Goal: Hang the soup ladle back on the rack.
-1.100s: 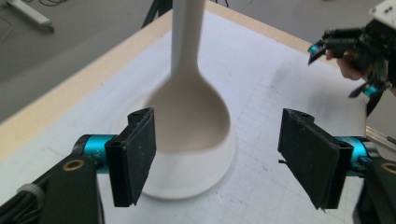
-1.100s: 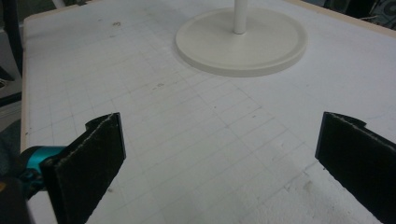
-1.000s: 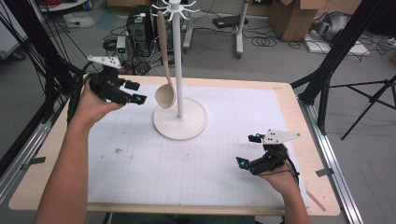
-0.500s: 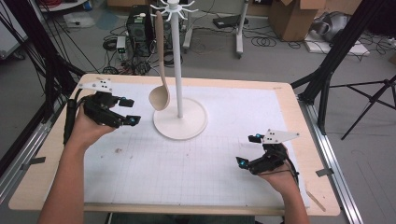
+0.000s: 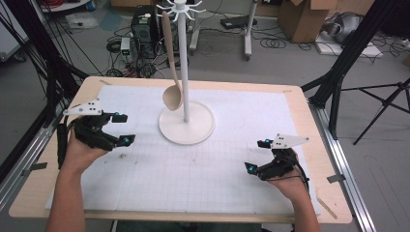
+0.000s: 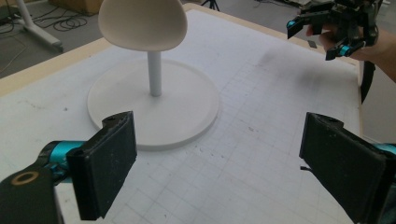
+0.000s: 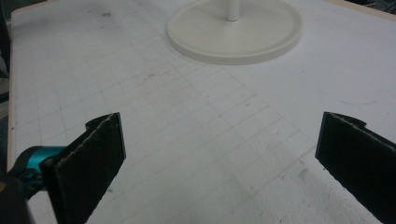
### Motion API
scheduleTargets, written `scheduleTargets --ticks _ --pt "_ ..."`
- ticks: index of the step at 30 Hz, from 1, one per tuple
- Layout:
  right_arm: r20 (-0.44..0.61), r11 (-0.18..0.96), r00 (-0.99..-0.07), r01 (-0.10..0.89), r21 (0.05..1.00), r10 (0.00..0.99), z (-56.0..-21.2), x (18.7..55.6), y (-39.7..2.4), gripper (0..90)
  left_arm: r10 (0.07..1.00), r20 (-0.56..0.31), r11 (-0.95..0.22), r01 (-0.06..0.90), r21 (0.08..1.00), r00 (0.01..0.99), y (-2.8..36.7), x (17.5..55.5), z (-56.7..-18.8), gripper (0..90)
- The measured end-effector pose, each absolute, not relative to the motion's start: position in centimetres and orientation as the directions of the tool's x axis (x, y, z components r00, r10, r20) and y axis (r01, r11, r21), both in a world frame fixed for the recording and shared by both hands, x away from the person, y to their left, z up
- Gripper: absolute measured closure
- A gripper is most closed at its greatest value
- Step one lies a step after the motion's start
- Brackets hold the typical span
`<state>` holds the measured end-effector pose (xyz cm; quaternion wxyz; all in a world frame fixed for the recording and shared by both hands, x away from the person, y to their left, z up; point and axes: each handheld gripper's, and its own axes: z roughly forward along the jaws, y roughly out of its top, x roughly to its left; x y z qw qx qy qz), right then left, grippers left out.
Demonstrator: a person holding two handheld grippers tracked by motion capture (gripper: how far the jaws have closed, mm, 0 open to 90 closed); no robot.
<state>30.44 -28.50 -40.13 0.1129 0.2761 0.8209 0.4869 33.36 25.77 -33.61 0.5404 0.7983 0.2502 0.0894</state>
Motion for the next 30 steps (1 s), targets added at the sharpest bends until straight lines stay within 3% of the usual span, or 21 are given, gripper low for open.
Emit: scheduleTargets --ticks 9,30 --pt "0.084 0.379 -0.824 0.346 0.859 0.56 -40.2 30.5 -28.3 0.5 0.517 -0.117 -0.319 0.317 0.893 0.848 25.4 32.8 -34.4 1.9" --pt "0.08 0.371 -0.821 0.34 0.864 0.566 -40.2 30.6 -28.4 0.5 0.495 -0.137 -0.325 0.328 0.887 0.858 24.4 33.5 -36.5 1.7"
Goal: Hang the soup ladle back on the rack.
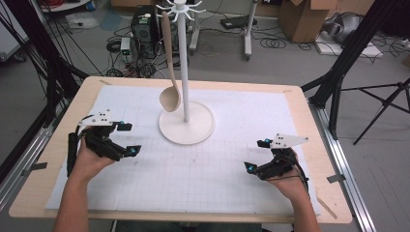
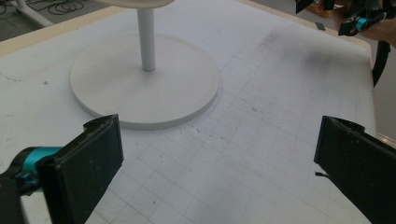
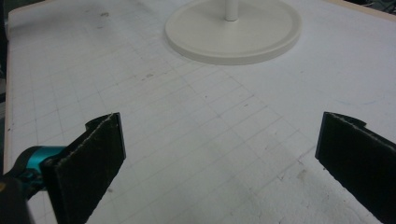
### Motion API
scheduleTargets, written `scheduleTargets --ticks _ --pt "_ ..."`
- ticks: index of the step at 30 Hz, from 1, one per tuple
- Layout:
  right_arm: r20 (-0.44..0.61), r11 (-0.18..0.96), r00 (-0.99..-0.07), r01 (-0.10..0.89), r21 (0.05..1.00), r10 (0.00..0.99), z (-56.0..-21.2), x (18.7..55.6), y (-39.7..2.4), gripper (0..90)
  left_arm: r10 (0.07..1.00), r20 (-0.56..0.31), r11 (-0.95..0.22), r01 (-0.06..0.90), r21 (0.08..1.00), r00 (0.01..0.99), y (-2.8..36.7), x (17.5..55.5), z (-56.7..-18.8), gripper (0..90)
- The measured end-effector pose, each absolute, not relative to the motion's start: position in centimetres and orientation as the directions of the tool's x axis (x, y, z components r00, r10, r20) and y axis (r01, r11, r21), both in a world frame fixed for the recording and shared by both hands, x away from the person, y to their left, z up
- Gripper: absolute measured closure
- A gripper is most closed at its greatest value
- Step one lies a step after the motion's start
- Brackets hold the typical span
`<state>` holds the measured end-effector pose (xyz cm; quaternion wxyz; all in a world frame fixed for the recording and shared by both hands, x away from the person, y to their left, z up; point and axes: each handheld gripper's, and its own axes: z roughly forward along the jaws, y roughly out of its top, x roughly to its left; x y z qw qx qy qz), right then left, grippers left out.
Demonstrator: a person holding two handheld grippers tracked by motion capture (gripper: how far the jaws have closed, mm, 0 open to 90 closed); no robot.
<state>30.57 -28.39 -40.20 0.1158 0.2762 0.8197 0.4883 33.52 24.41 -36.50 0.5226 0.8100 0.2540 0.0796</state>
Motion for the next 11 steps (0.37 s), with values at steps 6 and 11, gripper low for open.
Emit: scheduleTargets --ticks 6,11 --pt "0.084 0.374 -0.821 0.346 0.861 0.565 -40.24 30.61 -28.34 0.5 0.503 -0.146 -0.324 0.343 0.882 0.852 24.65 33.76 -36.84 1.7" --pt "0.083 0.378 -0.823 0.345 0.859 0.562 -40.33 30.69 -28.24 0.5 0.507 -0.152 -0.33 0.354 0.875 0.848 24.69 33.91 -37.06 1.7"
